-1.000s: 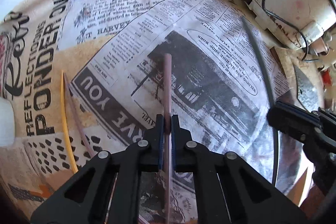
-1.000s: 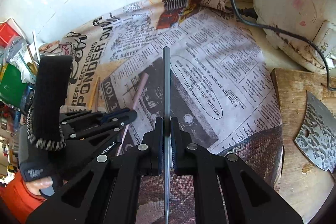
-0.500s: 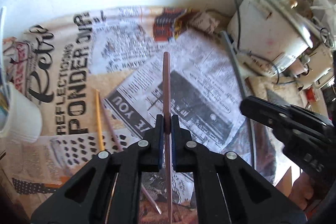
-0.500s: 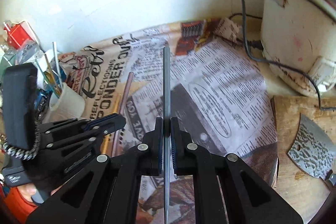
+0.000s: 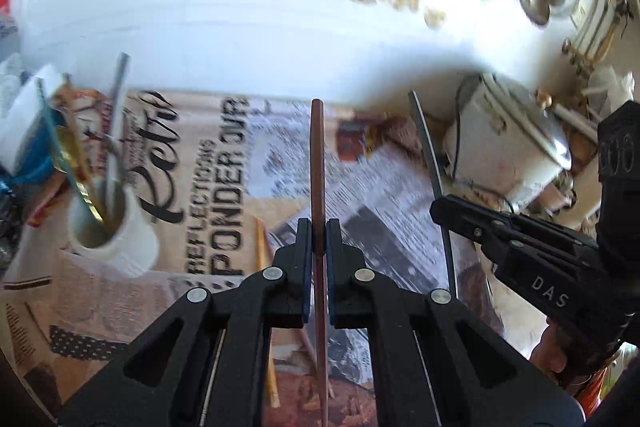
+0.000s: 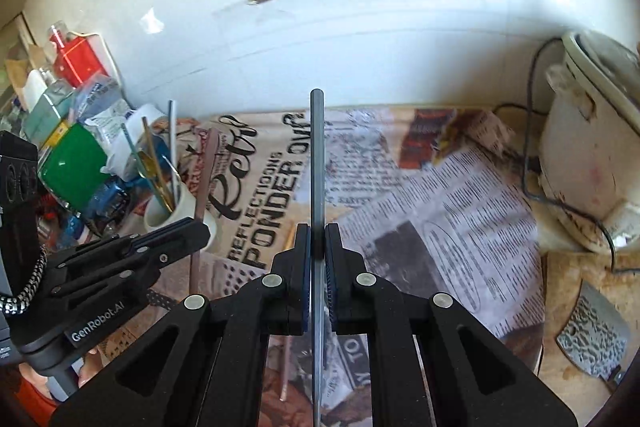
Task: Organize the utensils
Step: 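Lift the grey and pink sticks and carry them over the white cup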
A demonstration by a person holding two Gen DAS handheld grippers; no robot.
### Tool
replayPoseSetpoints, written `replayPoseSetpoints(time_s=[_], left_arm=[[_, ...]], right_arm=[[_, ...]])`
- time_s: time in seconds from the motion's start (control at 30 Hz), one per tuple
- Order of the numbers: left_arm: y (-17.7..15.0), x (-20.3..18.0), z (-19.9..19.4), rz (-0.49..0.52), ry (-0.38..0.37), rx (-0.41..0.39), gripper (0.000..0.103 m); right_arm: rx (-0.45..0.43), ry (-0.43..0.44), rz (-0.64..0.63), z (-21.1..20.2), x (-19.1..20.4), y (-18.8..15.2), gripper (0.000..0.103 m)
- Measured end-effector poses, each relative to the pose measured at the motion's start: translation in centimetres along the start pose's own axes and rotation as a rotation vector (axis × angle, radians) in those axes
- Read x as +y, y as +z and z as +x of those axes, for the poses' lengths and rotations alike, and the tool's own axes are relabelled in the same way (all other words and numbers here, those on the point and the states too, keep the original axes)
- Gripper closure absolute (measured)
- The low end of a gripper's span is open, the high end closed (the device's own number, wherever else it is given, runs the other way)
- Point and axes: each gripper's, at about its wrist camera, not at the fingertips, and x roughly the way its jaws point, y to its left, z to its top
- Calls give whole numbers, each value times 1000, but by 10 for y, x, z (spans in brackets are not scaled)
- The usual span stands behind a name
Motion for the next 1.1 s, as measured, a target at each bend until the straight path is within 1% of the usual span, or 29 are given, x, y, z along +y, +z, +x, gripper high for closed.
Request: replayPoseSetpoints(time_s=[0.23,0.5,0.73,0.87,1.1], left_arm=[[15,37,-43,-55,54,-123,99],[29,88,-80,-122,100,-222,99],[39,134,-88,-157,112,-260,99],[50,159,-90,-168,118,-274,99],[69,199,-75,-191,131,-286,99]], right_arm=[[-51,36,-68,-2,40,18,97],[-94,78,-126,4,88,40,97],[-114,96,-162,24,130,55,97],[-107,108,-157,40,151,61,97],[-94,101,-162,75,179,70,97]])
